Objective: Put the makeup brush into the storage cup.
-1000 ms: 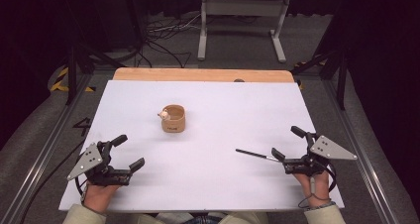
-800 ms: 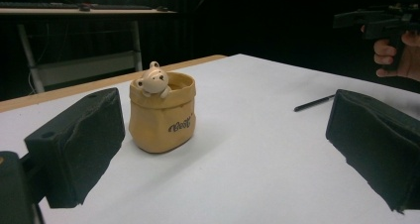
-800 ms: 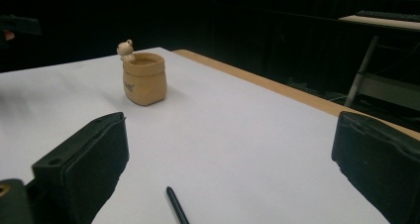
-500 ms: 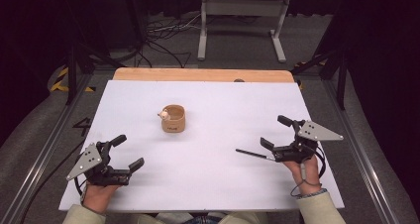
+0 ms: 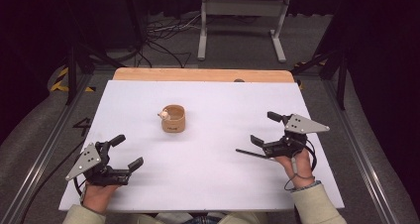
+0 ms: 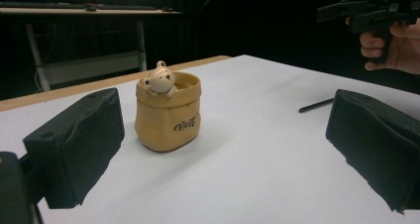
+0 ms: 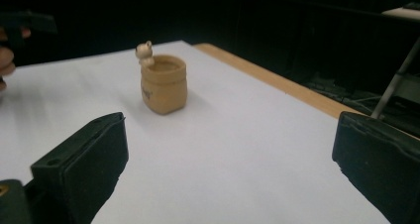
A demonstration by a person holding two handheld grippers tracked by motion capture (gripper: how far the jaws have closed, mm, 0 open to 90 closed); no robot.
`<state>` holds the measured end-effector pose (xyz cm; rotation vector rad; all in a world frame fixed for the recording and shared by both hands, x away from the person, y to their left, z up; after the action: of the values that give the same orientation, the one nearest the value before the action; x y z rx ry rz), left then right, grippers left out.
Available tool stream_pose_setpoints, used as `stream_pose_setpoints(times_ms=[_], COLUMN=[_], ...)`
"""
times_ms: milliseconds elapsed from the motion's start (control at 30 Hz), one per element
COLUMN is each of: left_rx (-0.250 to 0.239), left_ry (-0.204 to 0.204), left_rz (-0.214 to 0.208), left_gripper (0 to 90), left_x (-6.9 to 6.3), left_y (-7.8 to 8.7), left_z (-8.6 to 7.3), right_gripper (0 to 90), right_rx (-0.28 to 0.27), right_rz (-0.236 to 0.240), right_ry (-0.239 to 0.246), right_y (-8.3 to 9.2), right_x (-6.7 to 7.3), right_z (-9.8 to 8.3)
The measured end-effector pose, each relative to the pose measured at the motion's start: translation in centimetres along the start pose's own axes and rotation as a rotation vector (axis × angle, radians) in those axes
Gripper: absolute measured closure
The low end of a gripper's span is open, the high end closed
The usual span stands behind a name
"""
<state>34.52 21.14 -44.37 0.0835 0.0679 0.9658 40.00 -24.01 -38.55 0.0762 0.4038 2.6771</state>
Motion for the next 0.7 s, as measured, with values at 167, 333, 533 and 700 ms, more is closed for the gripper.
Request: stream_pose_setpoints(times_ms=[167,333,533,700], left_rx=[0.004,0.008,0.022,0.046], left_ry=[-0.015,-0.018,-0.044,-0.049], left_rz=[-0.002,0.001,-0.018,-0.035], left_gripper=[2.3,2.3,3.4,4.3], left_x=[-0.3,-0.3,-0.7,-0.9], left_y=[0.0,0.0,0.0,0.0], left_z=[0.0,0.0,0.1,0.1], right_gripper=[3.0,5.0,5.2,6.5], right_rx=[0.103,0.192,0.350,0.467], right_rz=[0.006,0.013,0.026,0.040], right_ry=[0.017,0.002,0.013,0.015], right_y=[0.1,0.1,-0.3,-0.7], right_x=[-0.5,-1.1,-1.3,-1.5], right_z=[0.4,0.1,-0.2,-0.4])
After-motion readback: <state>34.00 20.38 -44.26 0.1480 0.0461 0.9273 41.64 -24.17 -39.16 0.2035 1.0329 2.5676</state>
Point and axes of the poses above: each handheld gripper's, and its own axes: y roughly backward along the jaws, z roughly out of its top, x roughly to its left, the point moved 5 cm from there along -y, roughly forward along the jaws, and after that the axes turned 15 degrees about z, right-handed, at the moved point
